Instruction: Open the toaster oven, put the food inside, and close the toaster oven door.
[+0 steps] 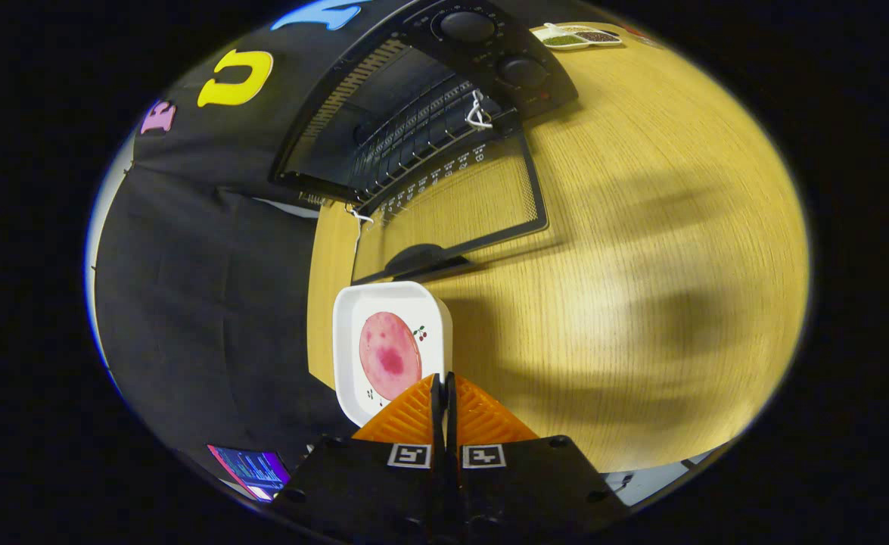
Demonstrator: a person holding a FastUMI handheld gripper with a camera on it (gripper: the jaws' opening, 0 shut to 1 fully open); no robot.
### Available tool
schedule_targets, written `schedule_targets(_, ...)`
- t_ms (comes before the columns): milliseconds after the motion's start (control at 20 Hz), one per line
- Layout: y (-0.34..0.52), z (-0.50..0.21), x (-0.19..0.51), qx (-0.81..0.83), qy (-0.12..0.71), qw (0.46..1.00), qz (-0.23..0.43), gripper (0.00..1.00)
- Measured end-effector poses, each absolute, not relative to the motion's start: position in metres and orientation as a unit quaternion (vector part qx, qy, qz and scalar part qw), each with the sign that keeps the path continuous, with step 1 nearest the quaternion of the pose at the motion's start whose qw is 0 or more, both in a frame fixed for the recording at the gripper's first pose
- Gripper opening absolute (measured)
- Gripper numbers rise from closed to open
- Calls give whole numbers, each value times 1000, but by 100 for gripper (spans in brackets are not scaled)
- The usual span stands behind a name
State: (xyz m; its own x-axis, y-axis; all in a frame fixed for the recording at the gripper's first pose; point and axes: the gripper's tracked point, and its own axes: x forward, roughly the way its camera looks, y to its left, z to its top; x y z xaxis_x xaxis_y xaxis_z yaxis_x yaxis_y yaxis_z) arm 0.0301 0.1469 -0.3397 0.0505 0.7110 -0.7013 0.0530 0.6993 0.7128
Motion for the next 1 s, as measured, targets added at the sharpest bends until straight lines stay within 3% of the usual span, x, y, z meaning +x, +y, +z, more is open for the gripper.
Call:
schedule_targets(550,170,-313,92,393,555,720,136,1)
schedule_targets(1000,191,-309,127,502,492,711,23,1)
